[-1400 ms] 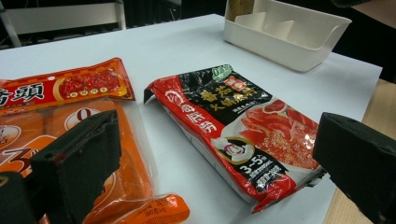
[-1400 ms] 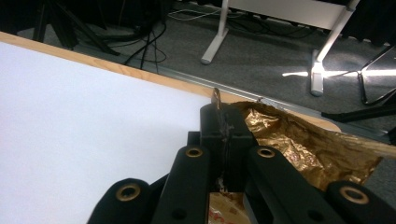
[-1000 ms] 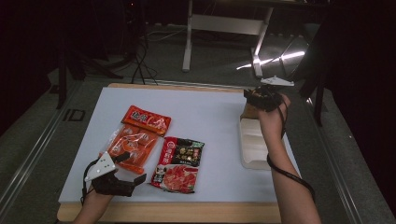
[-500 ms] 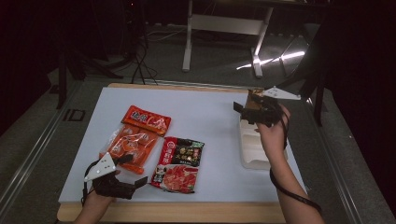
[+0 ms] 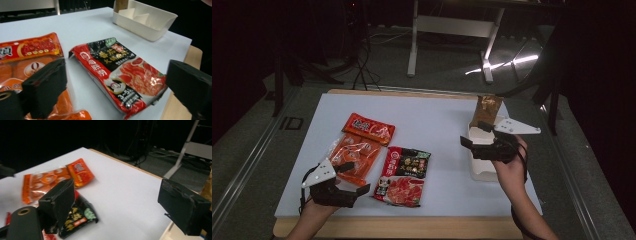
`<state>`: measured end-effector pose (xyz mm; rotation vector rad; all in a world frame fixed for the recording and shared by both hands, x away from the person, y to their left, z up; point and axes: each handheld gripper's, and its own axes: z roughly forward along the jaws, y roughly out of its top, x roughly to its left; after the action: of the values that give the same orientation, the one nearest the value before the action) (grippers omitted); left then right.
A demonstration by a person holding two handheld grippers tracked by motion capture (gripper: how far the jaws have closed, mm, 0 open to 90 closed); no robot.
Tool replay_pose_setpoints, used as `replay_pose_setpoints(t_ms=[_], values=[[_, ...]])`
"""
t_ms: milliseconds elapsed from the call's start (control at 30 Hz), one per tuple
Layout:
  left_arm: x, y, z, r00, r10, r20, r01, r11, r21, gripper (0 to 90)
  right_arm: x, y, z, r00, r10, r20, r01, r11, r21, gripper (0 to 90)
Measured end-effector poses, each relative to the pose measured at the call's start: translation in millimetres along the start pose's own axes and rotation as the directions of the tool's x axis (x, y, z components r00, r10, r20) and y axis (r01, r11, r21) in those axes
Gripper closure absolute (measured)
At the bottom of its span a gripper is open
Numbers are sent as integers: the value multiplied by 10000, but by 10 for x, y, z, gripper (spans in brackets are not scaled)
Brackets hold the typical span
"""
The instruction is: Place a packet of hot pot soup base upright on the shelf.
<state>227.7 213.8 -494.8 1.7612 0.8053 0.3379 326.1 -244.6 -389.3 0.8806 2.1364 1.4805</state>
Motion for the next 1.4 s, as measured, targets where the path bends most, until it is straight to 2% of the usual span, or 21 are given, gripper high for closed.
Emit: replay_pose_setpoints(t_ms=[67,100,167,233,267,300,333,400,500,600,633,667,800,833,967,1000,1067,1167,1400], values=[[15,40,21,10000,11,-66,-9,9997,243,60,49,-33,-68,9998,97,-183,-98,9999,-55,142],[21,59,30,9998,103,-198,-95,9992,379,109,71,-49,-104,9996,121,-267,-125,9998,-165,142],[35,88,66,9996,185,-202,-171,9977,656,220,109,-83,-167,9989,185,-435,-196,9995,-244,145],[47,103,117,9982,409,-430,-361,9935,1078,435,155,-107,-218,9986,74,-527,-85,9997,-214,146],[50,106,151,9962,530,-686,-438,9907,1287,496,176,-115,-245,9986,-42,-535,31,9998,-201,147],[64,110,194,9940,621,-895,-472,9859,1603,570,196,-123,-270,9983,-109,-575,96,9997,-233,150],[78,108,239,9939,664,-883,-492,9816,1844,630,214,-132,-296,9978,-112,-649,94,9996,-269,150],[92,101,322,9880,963,-1207,-656,9694,2365,758,239,-156,-347,9968,-9,-800,-27,9990,-442,150],[130,86,455,9890,953,-1133,-551,9473,3155,899,275,-202,-402,9965,-22,-839,-17,9989,-465,150],[149,61,581,9870,1038,-1230,-485,9206,3875,900,294,-243,-432,9954,30,-954,-72,9990,-439,150],[159,51,622,9871,922,-1306,-314,9127,4074,900,299,-253,-442,9953,83,-967,-127,9989,-447,150],[164,40,656,9876,844,-1327,-215,9084,4174,900,304,-260,-451,9950,91,-993,-139,9988,-474,150],[155,-9,799,9895,779,-1220,-99,8773,4798,900,312,-288,-449,9949,43,-1011,-83,9992,-390,150],[156,-23,832,9903,788,-1143,-114,8666,4989,900,310,-298,-443,9947,74,-1022,-110,9993,-354,150],[134,-53,907,9918,797,-999,-170,8567,5156,900,322,-340,-443,9932,134,-1158,-167,9995,-276,150],[134,-58,928,9926,747,-955,-135,8510,5250,900,325,-351,-445,9932,92,-1159,-121,9996,-246,150],[128,-68,965,9948,539,-865,5,8467,5321,900,329,-379,-452,9931,159,-1161,-188,9995,-234,150],[97,-64,980,9928,683,-987,-52,8461,5330,900,339,-428,-460,9929,265,-1164,-283,9995,-138,150],[75,-52,988,9945,381,-973,202,8439,5361,900,336,-488,-503,9933,349,-1103,-359,9993,-77,150]])
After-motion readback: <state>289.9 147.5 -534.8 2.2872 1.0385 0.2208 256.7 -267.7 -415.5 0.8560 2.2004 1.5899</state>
